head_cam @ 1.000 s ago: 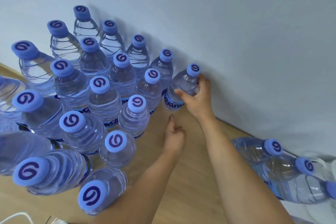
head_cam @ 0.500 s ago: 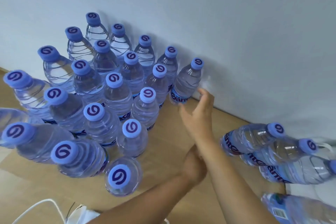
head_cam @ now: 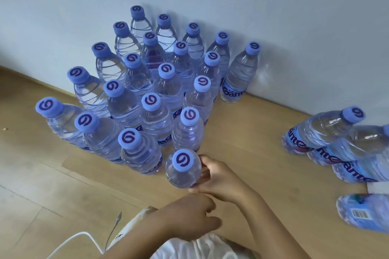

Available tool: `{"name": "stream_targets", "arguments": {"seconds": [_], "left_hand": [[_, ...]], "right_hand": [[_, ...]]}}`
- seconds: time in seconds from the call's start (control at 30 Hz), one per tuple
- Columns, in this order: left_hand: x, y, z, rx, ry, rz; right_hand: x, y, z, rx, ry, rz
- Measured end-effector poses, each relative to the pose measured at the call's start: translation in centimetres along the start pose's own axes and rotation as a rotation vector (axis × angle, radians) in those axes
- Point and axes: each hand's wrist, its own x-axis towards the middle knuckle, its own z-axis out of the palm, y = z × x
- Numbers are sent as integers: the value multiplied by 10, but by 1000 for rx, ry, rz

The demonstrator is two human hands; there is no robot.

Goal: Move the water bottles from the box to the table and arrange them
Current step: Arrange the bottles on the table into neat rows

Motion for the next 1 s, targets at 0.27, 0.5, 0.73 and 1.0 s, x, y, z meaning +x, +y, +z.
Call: {"name": "stream_targets", "arguments": {"seconds": [0.27,0.5,0.73,1.0], "left_hand": [[-52,-4,-39,-106,584,71],[-51,-14,-34,-11,811,14],[-52,-16,-37,8,796,-1],[-52,19,-32,29,581,134]], "right_hand": [[-1,2,13,30,95,-32],[4,5,29,-1,200,-90],[6,3,38,6,259,-89],[-14,-3,18,-76,270,-77]]}}
